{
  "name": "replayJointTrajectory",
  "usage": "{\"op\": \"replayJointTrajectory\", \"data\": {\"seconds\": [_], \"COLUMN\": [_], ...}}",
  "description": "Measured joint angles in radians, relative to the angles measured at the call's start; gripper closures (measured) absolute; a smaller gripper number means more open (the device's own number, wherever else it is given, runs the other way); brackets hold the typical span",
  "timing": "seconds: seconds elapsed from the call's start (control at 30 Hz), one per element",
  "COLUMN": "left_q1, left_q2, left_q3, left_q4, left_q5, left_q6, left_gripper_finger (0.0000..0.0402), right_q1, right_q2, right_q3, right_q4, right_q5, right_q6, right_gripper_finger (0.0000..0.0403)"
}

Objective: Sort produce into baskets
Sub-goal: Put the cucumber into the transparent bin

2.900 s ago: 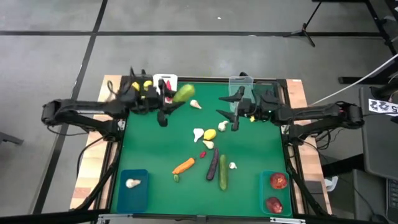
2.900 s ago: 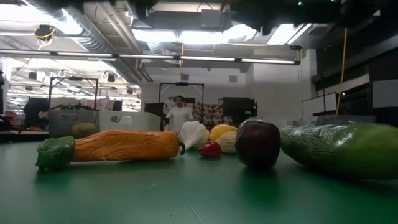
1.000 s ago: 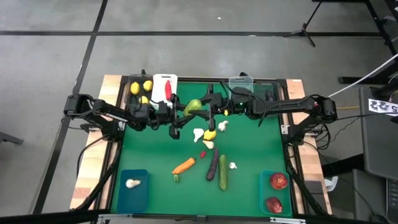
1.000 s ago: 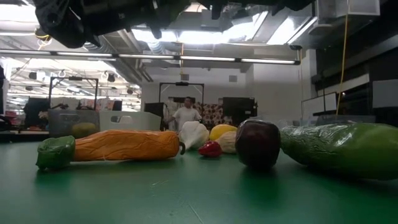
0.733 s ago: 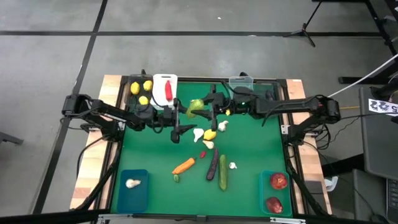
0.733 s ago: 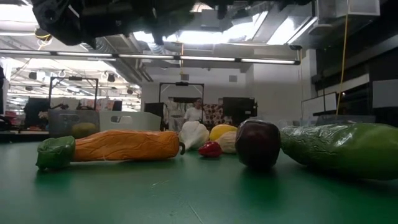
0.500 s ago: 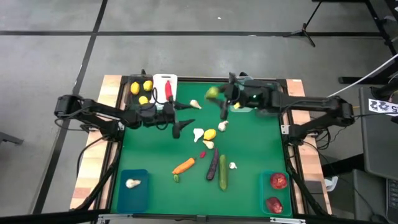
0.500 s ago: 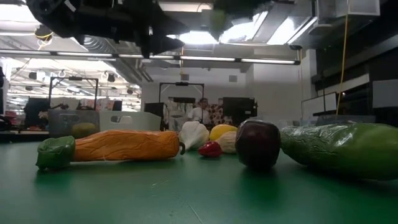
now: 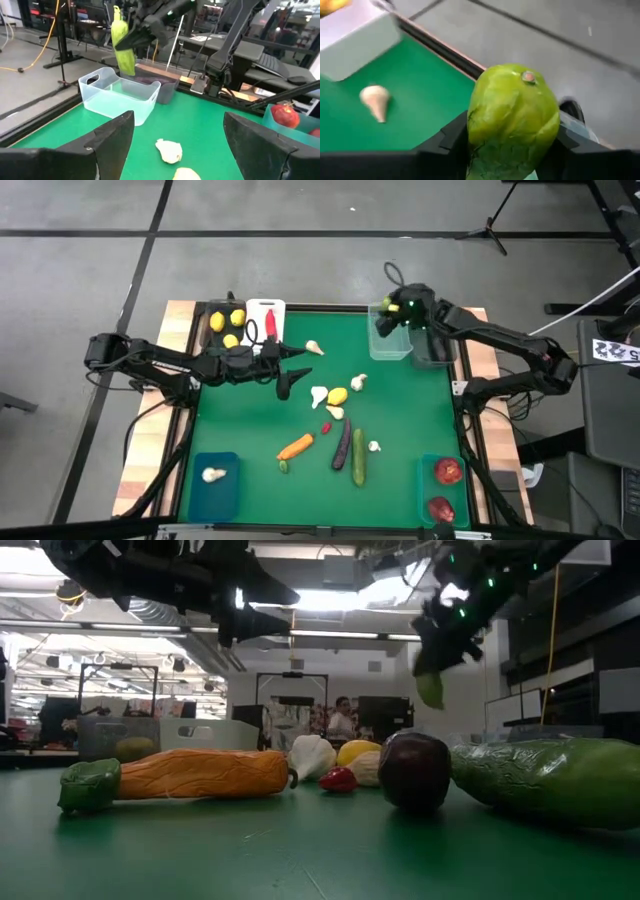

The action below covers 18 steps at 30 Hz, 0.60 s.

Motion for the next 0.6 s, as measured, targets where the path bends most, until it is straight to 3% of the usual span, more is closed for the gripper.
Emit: {"op": "replayJointTrajectory", "data": {"seconds": [0.27, 0.6], "left_q1": [0.000, -0.001], "left_q2": [0.000, 0.000], "left_q3": [0.000, 0.000], "left_q4": [0.000, -0.003], "left_q5": [-0.002, 0.000], "left_q6": [-0.024, -0.052], "left_gripper_finger": [0.0100, 0.0100], "right_q1": [-0.118, -0.122], "right_q2": [0.053, 0.094], "right_q3": [-0.060, -0.049], "right_q4": [-0.007, -0.015], "right_q5": [-0.146, -0.133], "right_q6": [0.044, -0.018], "right_gripper_finger": [0.0224, 0.0124]}}
